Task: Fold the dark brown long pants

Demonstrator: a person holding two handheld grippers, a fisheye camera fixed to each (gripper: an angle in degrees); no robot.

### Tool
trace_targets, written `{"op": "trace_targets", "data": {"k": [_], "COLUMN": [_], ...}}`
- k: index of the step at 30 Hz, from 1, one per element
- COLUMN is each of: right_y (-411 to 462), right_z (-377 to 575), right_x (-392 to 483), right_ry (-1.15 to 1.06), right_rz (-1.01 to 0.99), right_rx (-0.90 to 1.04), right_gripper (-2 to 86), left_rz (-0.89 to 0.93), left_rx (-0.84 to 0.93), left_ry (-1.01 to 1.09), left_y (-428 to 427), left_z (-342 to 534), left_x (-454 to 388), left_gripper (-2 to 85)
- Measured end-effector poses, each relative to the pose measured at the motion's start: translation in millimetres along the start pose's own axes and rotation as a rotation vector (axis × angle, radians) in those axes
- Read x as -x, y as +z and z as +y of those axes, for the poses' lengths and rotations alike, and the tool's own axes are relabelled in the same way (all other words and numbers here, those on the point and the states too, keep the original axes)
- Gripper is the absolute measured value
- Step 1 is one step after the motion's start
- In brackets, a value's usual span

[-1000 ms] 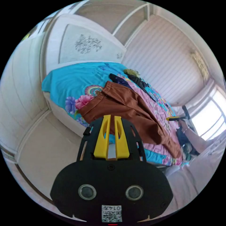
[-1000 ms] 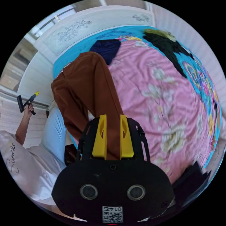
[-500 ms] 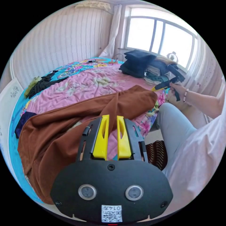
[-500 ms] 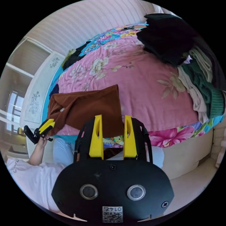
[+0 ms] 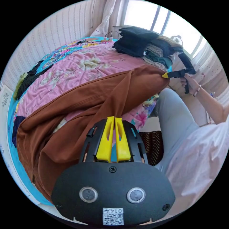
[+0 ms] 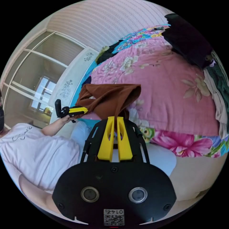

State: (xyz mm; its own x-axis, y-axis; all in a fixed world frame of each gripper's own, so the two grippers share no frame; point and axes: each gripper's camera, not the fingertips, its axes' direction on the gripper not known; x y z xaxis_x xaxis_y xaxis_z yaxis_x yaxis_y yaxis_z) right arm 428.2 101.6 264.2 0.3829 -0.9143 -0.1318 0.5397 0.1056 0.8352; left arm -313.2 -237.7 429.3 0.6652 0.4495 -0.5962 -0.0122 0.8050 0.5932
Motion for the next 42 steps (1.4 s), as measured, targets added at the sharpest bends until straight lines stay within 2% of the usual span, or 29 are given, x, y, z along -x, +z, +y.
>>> {"op": "trace_targets", "data": {"k": [4, 8, 11, 13, 17, 21, 26, 29, 31, 32, 33, 36, 39, 42], "right_y": [-17, -55, -65, -58, -35, -6, -2, -9, -13, -19, -22, -57, -97, -117], "right_z": [50, 61, 38, 16, -23, -44, -29, -26, -30, -33, -36, -56, -98, -156], "right_x": [-22, -28, -23, -24, -22, -40, -42, -43, -44, -42, -40, -25, -16, -14], "right_ry": [0.104, 0.115, 0.066, 0.069, 0.022, 0.135, 0.175, 0.181, 0.188, 0.176, 0.165, 0.066, -0.014, -0.068], "right_rz": [0.133, 0.114, 0.179, 0.182, 0.151, 0.134, 0.192, 0.149, 0.125, 0.119, 0.122, 0.112, 0.097, 0.123], "right_rx": [0.119, -0.045, -0.129, -0.119, -0.116, -0.024, -0.132, -0.116, -0.061, -0.052, -0.053, -0.121, -0.207, -0.223], "right_gripper": [0.6, 2.5, 7.8, 10.0, 7.9, 12.1, 8.6, 5.7, 3.3, 2.5, 2.3, 1.4, 1.0, 0.7], "left_rz": [0.116, 0.162, 0.043, -0.042, -0.143, -0.151, -0.216, -0.171, -0.164, -0.127, -0.084, -0.104, -0.139, -0.132], "left_rx": [0.074, 0.037, -0.054, -0.101, -0.168, -0.112, 0.037, 0.097, 0.075, 0.071, 0.073, 0.078, -0.015, -0.146], "left_ry": [0.029, -0.014, 0.000, 0.003, -0.019, -0.018, -0.091, -0.158, -0.117, -0.082, -0.062, -0.029, -0.025, -0.107], "left_y": [3, -16, -35, -37, -18, 17, 87, 115, 120, 122, 123, 119, 102, 81], "left_z": [18, 12, -10, -27, -78, -120, -161, -172, -173, -174, -176, -183, -194, -214], "left_x": [-6, 11, 27, 39, 75, 102, 141, 160, 162, 163, 164, 166, 174, 197], "left_gripper": [-0.7, -0.4, 1.2, 2.7, 5.4, 7.1, 8.3, 8.0, 6.0, 2.3, 0.4, -0.6, -0.9, -0.9]}}
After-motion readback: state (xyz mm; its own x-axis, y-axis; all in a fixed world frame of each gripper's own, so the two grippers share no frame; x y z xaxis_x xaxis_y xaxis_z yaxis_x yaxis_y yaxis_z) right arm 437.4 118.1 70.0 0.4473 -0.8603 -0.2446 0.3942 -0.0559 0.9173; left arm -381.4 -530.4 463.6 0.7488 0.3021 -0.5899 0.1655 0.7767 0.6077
